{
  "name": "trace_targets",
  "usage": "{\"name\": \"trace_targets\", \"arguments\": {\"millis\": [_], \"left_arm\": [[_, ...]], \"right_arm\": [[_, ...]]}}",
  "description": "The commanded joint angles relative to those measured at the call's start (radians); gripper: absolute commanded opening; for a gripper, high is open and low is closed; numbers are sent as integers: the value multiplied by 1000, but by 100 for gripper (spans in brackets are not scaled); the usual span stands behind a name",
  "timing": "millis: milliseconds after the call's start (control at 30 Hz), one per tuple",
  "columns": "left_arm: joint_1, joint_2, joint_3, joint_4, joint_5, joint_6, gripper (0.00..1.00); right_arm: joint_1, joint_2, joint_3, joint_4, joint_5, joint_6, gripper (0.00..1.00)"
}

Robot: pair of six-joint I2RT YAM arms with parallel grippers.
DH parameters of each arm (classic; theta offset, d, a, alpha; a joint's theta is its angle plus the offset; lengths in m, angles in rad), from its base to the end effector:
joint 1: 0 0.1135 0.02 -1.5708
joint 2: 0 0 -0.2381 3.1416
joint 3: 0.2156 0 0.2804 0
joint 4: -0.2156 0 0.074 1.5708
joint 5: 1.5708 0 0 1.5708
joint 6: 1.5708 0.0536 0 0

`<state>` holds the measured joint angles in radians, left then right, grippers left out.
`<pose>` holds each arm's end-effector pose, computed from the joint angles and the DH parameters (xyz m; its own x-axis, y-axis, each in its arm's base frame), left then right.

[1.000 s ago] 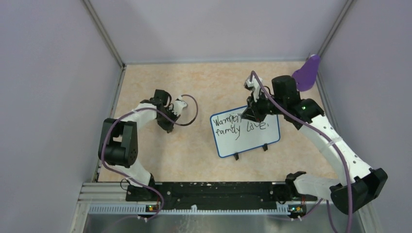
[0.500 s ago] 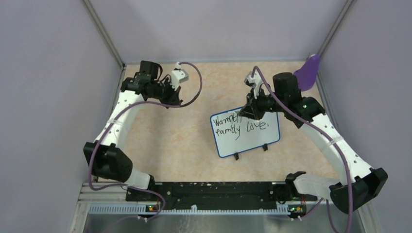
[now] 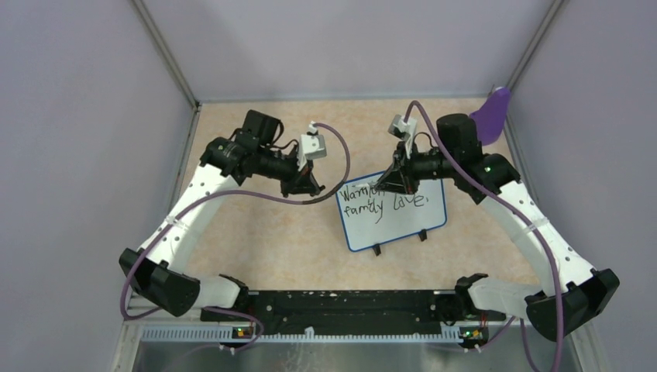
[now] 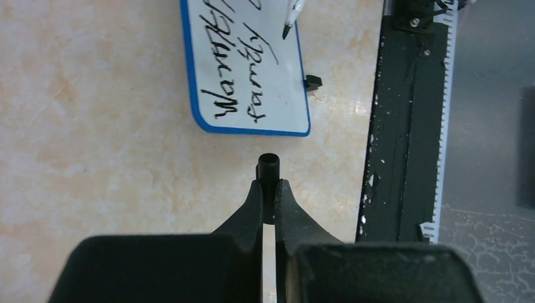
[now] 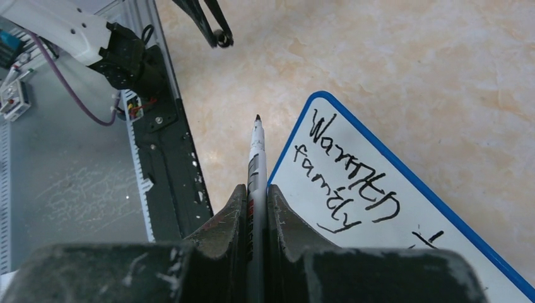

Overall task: Write a sentence on the whiteboard
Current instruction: Insert the whiteboard marker into the pen cap.

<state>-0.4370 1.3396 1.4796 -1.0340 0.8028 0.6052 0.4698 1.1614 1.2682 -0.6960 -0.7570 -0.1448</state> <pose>0.2536 -0.1610 0.3562 -0.1814 0.5210 -0.8341 0.9793 0.1731 -0.1048 0.2375 0.1619 0.3580 -0.3694 -0.3052 -0.8778 -0.9009 0.3493 0.2577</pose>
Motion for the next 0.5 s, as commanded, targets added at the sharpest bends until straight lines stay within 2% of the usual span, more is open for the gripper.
{"name": "trace_targets", "arguments": {"millis": [0, 300, 467], "left_arm": [[-65, -30, -36, 27, 13, 12, 0], [-176, -35, -53, 78, -72, 19, 0], [-216, -38, -57, 89, -106, 32, 0]], "right_arm": [[-8, 5, -1, 45, -119, 48, 0], [-8, 40, -69, 125, -260, 194, 0], [-8, 49, -73, 139, -286, 215, 0]]}}
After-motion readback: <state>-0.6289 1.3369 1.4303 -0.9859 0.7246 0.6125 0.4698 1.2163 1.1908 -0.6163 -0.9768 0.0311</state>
